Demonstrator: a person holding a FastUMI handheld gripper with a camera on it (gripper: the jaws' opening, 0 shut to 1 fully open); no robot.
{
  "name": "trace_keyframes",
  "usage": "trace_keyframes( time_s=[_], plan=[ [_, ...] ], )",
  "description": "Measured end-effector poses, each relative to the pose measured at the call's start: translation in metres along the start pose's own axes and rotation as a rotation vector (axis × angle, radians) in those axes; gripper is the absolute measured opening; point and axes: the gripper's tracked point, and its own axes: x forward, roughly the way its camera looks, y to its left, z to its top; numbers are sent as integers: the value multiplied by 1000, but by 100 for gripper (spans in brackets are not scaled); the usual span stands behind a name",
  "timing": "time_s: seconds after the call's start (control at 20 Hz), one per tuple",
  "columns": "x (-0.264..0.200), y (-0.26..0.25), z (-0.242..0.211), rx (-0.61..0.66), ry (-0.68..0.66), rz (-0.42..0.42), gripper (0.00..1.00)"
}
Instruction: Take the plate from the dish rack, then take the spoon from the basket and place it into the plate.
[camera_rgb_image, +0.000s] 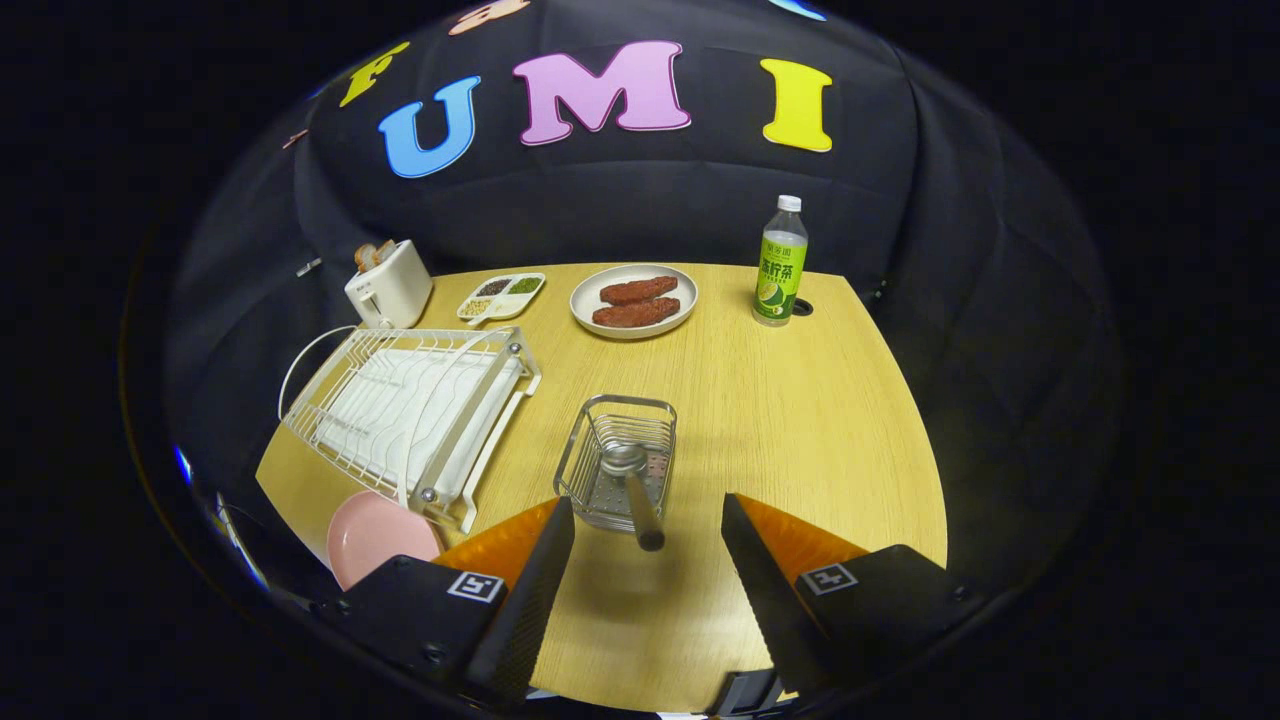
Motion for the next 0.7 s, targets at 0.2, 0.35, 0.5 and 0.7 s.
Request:
trace_keyframes(
  time_s=[0.2,0.35,0.5,0.7],
  plan=[
    [9,0,-7,-2,22,-1,84],
    [14,0,-12,4,37,1,70],
    [19,3,-6,9,26,10,59],
    [21,6,-8,16,30,19,33]
  ],
)
